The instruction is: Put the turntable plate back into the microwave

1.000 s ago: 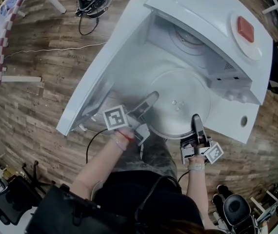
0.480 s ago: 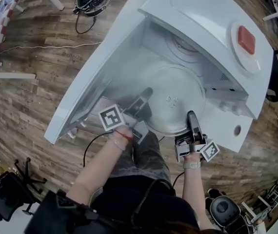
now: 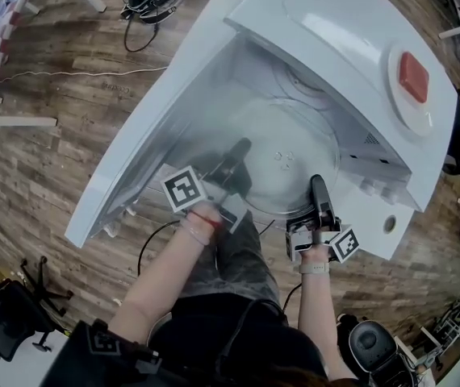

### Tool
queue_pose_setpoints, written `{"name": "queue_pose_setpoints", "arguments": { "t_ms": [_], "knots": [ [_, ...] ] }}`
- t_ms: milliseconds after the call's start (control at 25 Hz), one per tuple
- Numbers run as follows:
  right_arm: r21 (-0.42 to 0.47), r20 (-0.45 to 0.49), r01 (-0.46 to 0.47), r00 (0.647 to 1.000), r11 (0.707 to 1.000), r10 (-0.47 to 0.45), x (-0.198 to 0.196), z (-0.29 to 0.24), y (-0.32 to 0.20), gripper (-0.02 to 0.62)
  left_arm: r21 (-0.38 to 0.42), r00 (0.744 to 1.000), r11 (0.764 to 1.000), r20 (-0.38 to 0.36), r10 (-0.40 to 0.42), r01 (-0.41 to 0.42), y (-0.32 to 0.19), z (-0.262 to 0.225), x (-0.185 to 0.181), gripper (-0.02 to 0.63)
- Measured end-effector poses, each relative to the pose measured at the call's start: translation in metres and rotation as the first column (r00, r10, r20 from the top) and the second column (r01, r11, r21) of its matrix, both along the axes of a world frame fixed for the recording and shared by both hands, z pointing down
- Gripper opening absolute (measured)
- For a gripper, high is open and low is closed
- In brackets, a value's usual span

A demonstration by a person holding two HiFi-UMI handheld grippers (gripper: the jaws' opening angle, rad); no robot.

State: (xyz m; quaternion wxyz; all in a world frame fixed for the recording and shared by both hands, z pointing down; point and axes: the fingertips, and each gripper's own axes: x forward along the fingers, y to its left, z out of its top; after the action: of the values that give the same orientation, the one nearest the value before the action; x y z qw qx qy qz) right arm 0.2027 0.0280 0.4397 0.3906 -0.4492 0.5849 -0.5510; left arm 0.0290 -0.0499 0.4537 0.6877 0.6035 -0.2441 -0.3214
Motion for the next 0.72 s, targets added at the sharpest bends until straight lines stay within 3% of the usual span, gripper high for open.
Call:
{"name": "queue_pose_setpoints", "arguments": {
  "t_ms": [720],
  "knots": [
    [-0.031, -0.016, -0.097, 0.995, 0.995, 0.097, 0.005, 0.010, -0.034, 0.043, 0.003, 0.998, 0.998, 0.006, -0.070, 0.070, -0.026, -0.003, -0.001, 0.029]
  ]
}}
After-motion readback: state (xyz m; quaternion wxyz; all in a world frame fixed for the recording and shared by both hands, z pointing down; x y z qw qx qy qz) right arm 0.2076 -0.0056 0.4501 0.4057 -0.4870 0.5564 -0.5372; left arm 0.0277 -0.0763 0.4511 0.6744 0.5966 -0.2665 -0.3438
